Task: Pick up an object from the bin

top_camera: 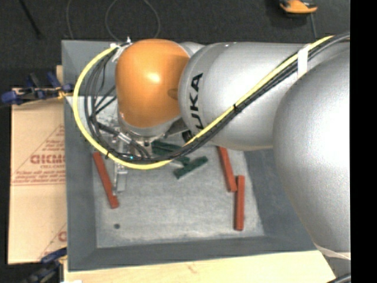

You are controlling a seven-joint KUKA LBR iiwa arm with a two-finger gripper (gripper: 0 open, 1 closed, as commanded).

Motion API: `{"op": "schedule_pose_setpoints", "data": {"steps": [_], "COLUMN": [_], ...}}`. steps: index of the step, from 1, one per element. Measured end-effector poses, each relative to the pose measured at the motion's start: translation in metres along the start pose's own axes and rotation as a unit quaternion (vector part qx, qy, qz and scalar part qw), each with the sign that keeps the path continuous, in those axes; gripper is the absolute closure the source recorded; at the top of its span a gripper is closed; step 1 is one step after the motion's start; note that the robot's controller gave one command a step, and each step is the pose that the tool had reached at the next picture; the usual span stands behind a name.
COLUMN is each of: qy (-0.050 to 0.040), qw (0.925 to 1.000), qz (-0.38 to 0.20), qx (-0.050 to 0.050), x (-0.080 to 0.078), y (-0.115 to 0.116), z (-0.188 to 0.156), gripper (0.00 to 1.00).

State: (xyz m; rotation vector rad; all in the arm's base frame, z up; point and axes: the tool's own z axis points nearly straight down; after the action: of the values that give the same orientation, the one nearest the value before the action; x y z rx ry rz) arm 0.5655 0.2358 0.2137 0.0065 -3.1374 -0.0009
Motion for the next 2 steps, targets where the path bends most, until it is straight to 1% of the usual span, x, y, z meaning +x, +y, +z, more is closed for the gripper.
{"op": "schedule_pose_setpoints", "data": {"steps": [1,2], "qy": [-0.0028,-0.0067], "qw": [0.9771,0.9067], "qz": [-0.213,-0.422], "qx": [0.001,0.002], "x": [-0.059,-0.09], "y": [-0.001,-0.016], "z": [0.07,0.03], "gripper": [0.0,0.0]}}
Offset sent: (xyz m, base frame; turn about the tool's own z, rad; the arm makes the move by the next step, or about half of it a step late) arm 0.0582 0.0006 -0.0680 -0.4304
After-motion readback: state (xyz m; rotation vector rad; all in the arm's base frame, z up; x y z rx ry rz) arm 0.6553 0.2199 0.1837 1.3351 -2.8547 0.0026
